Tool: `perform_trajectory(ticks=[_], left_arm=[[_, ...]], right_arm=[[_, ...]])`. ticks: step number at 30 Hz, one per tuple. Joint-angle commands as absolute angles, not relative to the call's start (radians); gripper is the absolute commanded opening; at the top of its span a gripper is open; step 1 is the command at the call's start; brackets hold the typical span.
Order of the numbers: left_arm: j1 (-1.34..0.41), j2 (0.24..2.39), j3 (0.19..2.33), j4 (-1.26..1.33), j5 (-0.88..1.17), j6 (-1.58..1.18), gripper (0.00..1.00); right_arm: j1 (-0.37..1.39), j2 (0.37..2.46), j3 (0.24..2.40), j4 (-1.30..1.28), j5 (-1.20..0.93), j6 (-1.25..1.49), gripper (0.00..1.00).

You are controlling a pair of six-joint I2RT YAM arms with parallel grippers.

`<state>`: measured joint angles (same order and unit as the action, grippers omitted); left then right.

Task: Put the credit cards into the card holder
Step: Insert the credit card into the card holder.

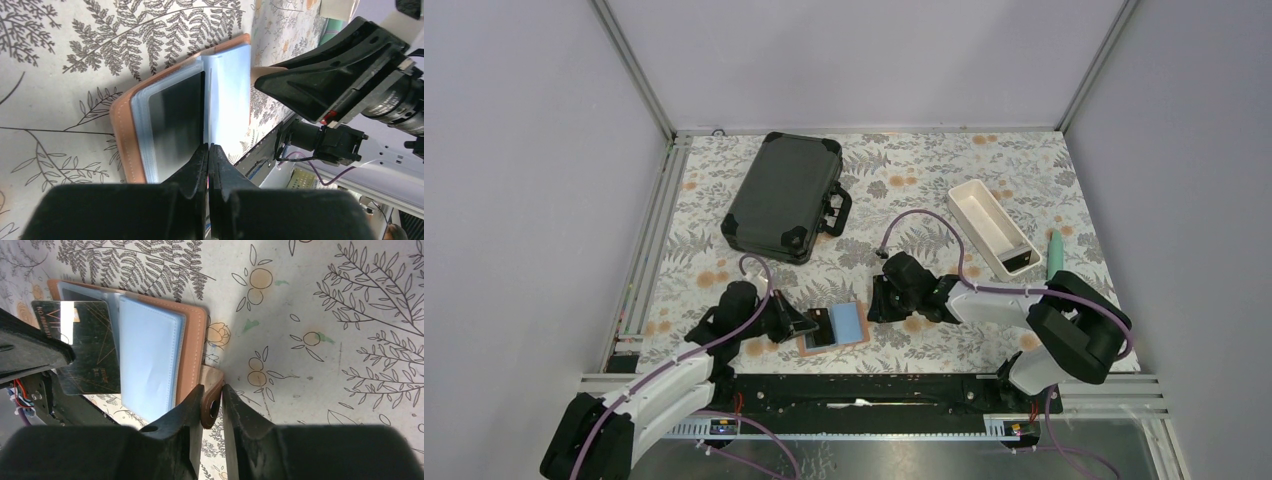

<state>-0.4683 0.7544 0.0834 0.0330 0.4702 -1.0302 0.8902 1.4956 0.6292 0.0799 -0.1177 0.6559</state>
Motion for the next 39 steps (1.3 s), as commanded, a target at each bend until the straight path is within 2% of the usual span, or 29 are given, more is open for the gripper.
perform_trajectory(ticks=[1, 9, 18, 39], left_arm=[[-0.46, 0.74, 0.077, 0.14, 0.5, -1.054, 0.0], [-0.456, 0.709, 0.069, 0.133, 0.502, -1.061, 0.0], [-0.441, 0.731, 0.065, 0.121, 0.504, -1.035, 0.0], [-0.438, 0.833, 0.032, 0.288, 0.561, -1.059, 0.0]], right_arm=[[0.899, 1.514, 0.664, 0.074, -0.084, 0.665, 0.24], [0.899, 1.513, 0.667, 0.053, -0.063, 0.666, 0.17], [0.899, 1.506, 0.668, 0.043, -0.055, 0.667, 0.15], [0.899, 1.513, 0.676, 0.033, -0.054, 0.672, 0.11]])
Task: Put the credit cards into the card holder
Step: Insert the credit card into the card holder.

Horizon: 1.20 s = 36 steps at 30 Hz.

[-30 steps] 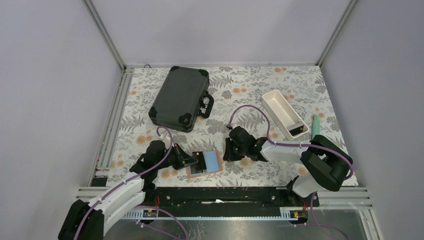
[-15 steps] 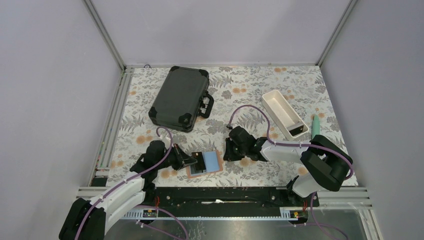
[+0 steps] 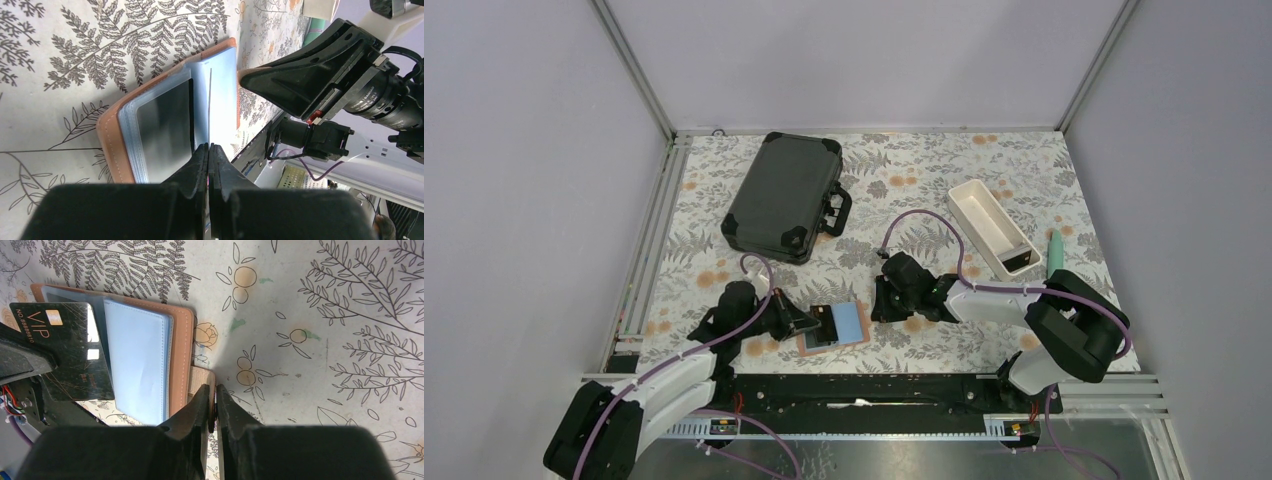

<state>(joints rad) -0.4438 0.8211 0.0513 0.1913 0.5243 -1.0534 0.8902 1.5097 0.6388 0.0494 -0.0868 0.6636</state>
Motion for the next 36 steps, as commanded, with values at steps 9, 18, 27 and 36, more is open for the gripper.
perform_trajectory(ticks=[9, 18, 27, 36], left_arm=[[-0.437, 0.848, 0.022, 0.283, 0.558, -1.066, 0.0], [-0.438, 0.883, 0.012, 0.332, 0.563, -1.078, 0.0], [-0.439, 0.91, 0.002, 0.403, 0.569, -1.101, 0.0], [-0.438, 0.955, -0.025, 0.458, 0.57, -1.105, 0.0]], right_arm=[[0.899, 1.514, 0.677, 0.026, -0.044, 0.671, 0.1], [0.9, 1.52, 0.681, 0.026, -0.044, 0.673, 0.09], [0.899, 1.527, 0.686, 0.026, -0.047, 0.671, 0.08], [0.899, 1.53, 0.687, 0.022, -0.047, 0.671, 0.08]])
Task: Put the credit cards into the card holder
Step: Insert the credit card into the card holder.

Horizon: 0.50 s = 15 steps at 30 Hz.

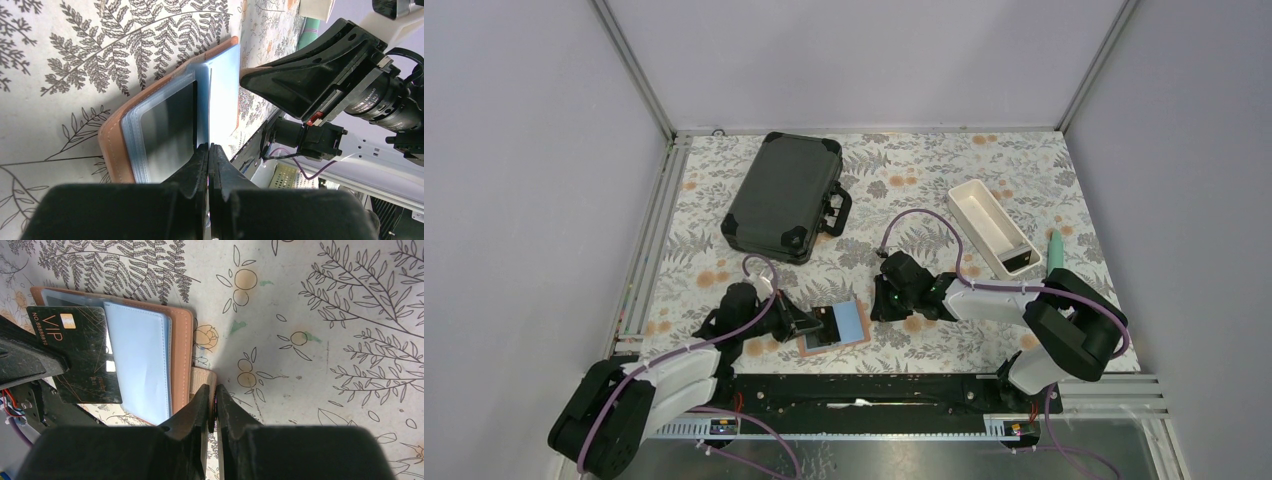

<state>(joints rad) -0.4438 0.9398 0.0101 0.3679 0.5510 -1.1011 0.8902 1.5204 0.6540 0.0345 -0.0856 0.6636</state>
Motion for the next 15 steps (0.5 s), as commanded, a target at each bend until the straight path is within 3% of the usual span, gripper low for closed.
perform_trajectory(ticks=[1, 15], left_arm=[[-0.439, 0.959, -0.027, 0.459, 0.569, -1.102, 0.0], [-0.439, 0.996, -0.044, 0.469, 0.575, -1.065, 0.0]], right_arm=[[0.899, 1.529, 0.688, 0.021, -0.046, 0.671, 0.07], [0.899, 1.526, 0.683, 0.02, -0.048, 0.676, 0.07]])
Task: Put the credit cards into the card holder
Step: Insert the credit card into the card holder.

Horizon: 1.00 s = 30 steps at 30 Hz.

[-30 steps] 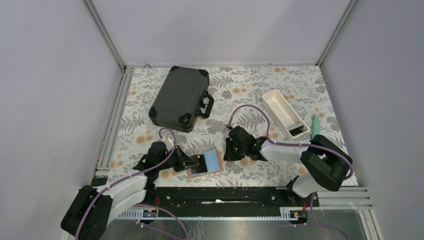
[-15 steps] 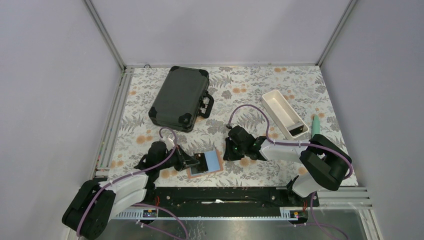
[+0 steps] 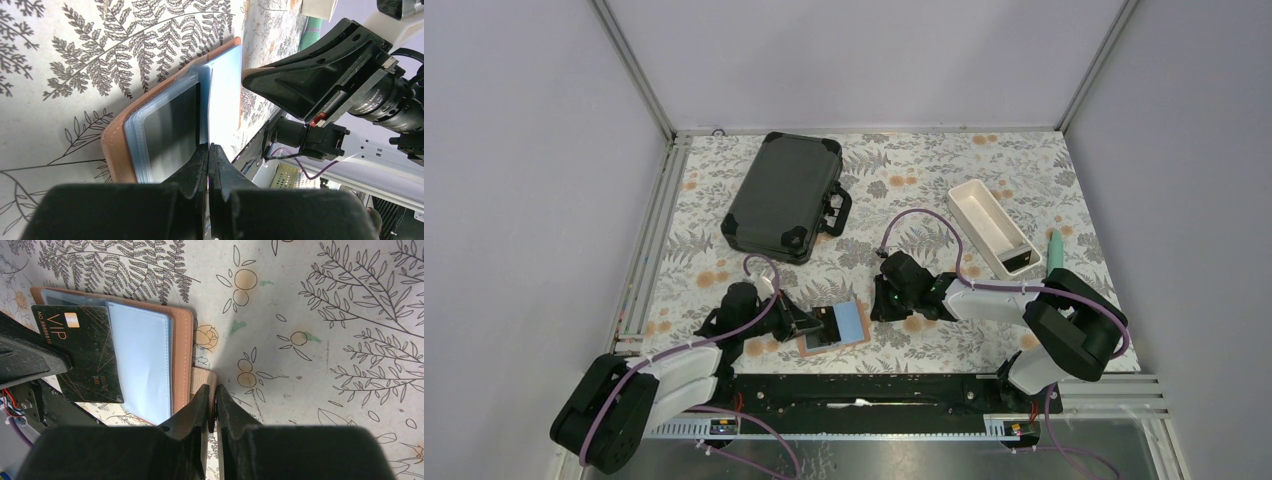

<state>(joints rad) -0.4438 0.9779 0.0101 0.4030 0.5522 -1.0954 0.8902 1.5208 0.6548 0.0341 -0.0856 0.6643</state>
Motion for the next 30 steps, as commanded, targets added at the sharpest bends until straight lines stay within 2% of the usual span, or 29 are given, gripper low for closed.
perform_trajectory(ticks=[1, 30], left_arm=[[-0.439, 1.002, -0.044, 0.474, 0.576, -1.065, 0.0], [-0.458, 1.116, -0.049, 0.572, 0.571, -1.048, 0.0]], right_arm=[[0.899, 1.526, 0.683, 0.02, -0.048, 0.678, 0.07], [0.899, 1.511, 0.677, 0.018, -0.043, 0.687, 0.05]])
